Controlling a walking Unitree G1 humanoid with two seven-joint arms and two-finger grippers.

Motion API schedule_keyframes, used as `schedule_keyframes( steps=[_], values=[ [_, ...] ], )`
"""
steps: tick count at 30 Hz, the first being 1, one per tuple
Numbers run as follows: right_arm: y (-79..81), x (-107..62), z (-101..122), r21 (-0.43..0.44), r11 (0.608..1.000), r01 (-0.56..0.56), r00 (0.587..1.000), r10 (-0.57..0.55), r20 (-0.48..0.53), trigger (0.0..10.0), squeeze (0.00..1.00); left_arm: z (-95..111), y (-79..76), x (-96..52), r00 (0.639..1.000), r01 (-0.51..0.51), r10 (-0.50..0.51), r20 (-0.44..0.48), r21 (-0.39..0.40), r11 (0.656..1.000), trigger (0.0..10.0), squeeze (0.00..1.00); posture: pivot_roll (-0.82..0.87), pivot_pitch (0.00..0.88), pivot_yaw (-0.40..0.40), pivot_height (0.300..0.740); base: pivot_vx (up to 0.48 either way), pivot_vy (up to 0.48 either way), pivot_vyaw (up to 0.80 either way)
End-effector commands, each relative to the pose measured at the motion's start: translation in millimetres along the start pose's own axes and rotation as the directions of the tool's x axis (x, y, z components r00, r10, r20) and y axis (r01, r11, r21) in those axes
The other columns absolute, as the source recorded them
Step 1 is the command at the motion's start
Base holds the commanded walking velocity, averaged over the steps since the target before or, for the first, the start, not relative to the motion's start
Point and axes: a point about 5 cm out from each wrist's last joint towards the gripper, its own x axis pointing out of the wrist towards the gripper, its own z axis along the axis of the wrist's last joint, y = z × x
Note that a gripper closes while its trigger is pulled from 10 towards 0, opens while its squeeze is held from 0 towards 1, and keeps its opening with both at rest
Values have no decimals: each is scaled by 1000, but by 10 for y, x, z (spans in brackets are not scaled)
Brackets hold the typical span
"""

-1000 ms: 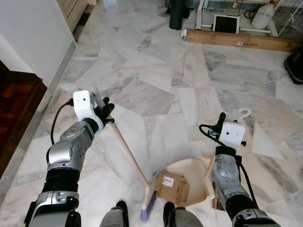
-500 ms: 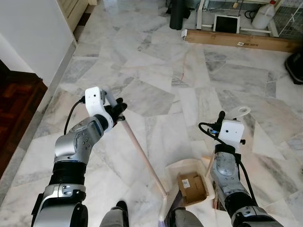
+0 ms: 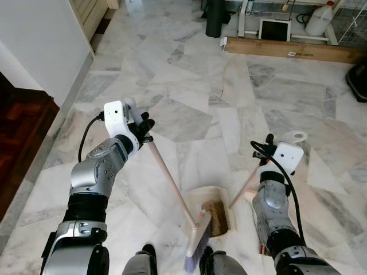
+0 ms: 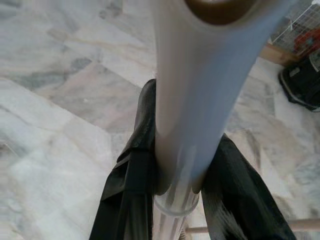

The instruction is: Sweep floor

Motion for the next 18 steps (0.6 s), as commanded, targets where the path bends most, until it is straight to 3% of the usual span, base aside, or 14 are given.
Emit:
schedule_keyframes(
  steps=[1,9,12,14,18],
  values=[
    [55,27,56,67,998,0,1000,0,10,10000,0,26,-28,22,999,34,-35,12,14,999,10000,0,77,164,36,740,0,0,0],
    [81,36,70,94,996,-11,1000,10,9,10000,0,114,50,-5,998,4,-7,61,52,999,10000,0,79,132,31,740,0,0,0],
    [87,51,92,99,995,-16,1000,14,16,10000,0,205,65,-32,992,-6,-1,122,51,999,10000,0,78,123,29,740,0,0,0],
    [87,76,128,106,994,-20,999,17,29,10000,0,252,90,-62,984,-39,18,177,117,992,10000,0,76,112,27,740,0,0,0],
    [78,94,150,106,994,-27,999,24,36,10000,0,266,97,-124,974,-58,31,224,118,991,10000,0,71,99,23,740,0,0,0]
  ],
)
